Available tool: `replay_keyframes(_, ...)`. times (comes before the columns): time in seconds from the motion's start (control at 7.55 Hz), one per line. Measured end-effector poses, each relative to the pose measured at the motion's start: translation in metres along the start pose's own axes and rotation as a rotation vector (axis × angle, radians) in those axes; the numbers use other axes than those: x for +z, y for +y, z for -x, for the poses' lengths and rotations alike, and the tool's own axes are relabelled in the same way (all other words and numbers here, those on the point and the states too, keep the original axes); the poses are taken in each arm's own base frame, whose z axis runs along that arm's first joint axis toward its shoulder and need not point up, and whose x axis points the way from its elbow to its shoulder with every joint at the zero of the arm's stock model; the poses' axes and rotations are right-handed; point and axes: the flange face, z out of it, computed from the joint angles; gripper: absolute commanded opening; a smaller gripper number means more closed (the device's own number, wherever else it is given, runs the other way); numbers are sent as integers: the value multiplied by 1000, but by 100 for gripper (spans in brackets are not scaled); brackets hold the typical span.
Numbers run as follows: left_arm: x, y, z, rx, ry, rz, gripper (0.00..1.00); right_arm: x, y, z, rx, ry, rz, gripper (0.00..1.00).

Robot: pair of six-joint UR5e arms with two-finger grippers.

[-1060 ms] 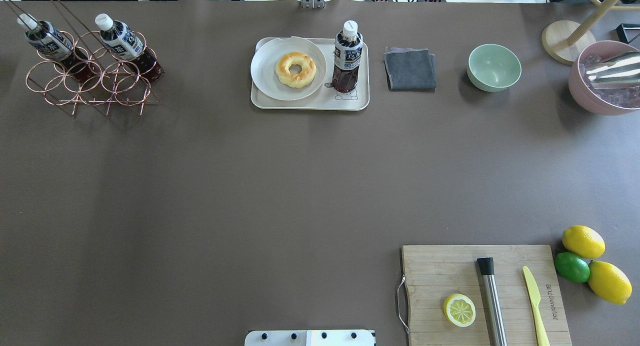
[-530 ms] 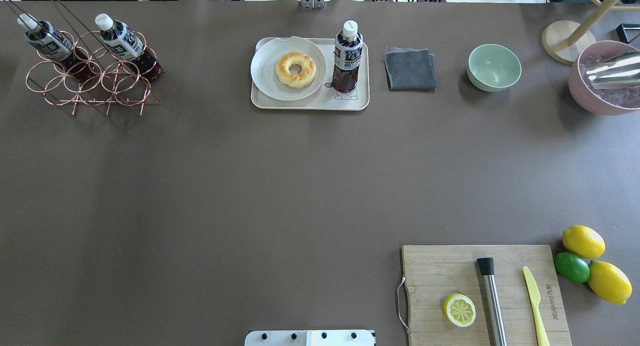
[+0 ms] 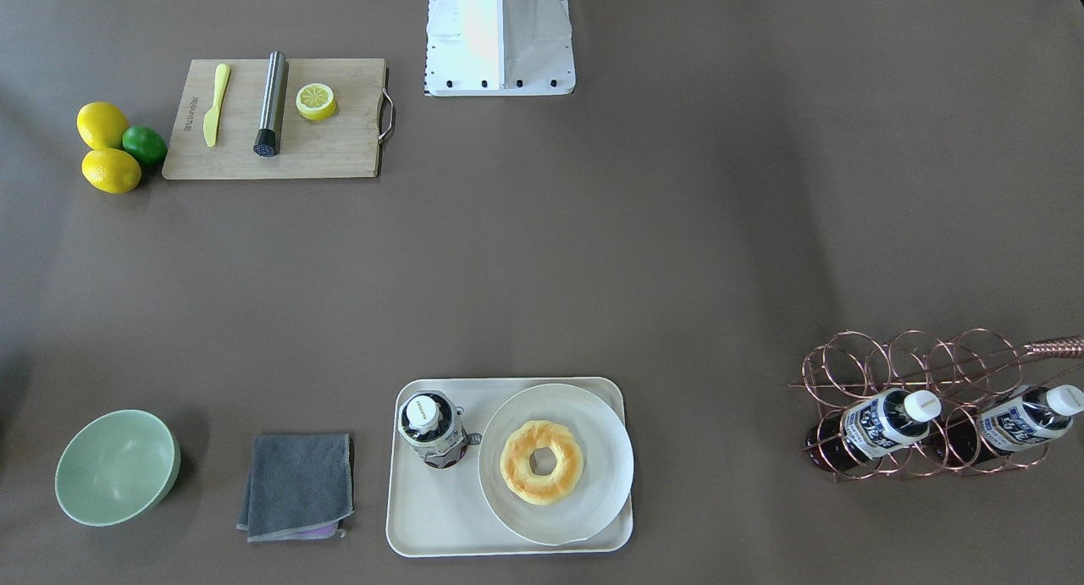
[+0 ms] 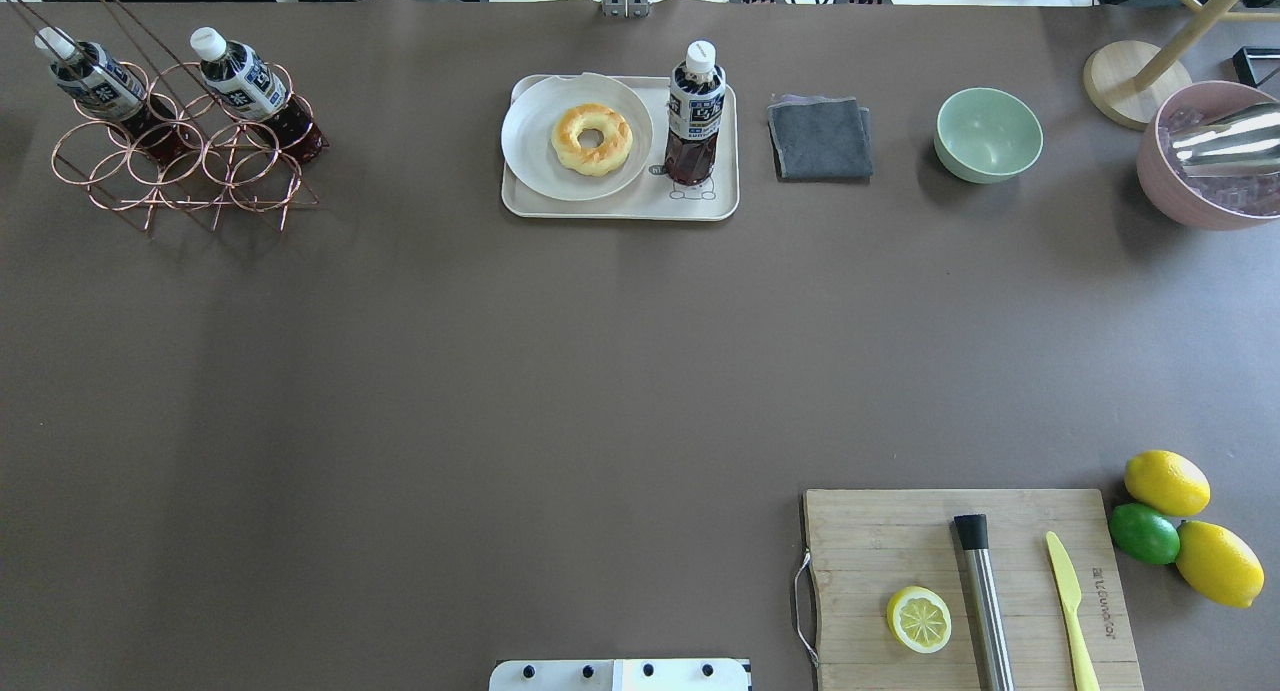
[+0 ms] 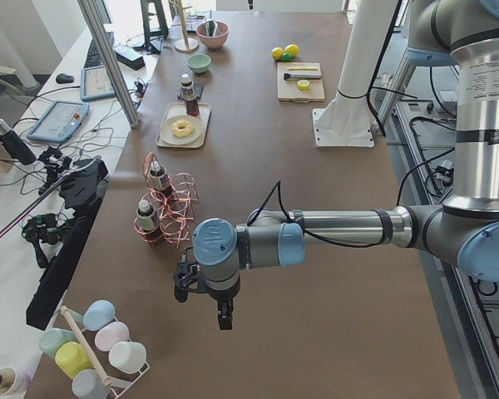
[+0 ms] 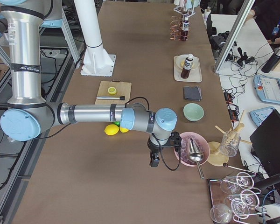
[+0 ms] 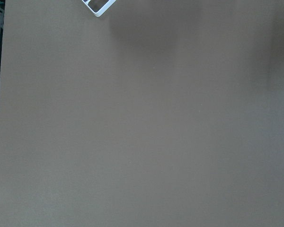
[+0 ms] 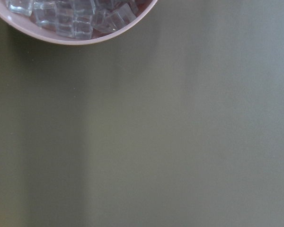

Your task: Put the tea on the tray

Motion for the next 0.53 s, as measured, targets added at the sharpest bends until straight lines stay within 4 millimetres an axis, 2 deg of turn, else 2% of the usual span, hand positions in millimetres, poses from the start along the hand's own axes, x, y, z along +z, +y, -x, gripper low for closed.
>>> replay_keyframes(0.53,0,0,0,1,1,0,99,-1,1,1,-3,2,-2,100)
